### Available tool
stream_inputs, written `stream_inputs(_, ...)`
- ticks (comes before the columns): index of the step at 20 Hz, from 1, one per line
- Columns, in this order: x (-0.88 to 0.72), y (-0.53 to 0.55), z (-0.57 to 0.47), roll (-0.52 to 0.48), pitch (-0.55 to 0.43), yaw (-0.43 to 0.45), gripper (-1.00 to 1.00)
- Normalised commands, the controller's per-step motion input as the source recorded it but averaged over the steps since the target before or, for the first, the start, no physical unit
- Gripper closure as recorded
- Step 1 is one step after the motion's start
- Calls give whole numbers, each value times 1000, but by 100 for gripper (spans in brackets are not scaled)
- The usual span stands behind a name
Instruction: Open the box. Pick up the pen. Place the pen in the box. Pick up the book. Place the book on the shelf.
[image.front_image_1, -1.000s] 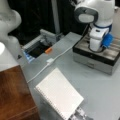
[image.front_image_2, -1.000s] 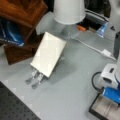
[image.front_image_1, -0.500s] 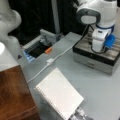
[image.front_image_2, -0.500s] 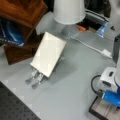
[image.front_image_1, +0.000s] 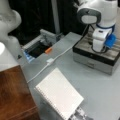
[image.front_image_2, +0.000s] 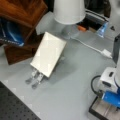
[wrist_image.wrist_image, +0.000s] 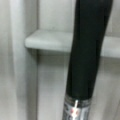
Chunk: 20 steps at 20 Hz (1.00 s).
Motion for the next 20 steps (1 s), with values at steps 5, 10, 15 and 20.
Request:
stream_inputs(5,185,-51,268,-292,175,100,-100)
stream_inputs(10,147,-266,281,-239,169,136,-100)
stream_inputs(15,131,-443,190,-162,149,159,-100)
stream_inputs(20,80,-422,136,-91,126,116,-100)
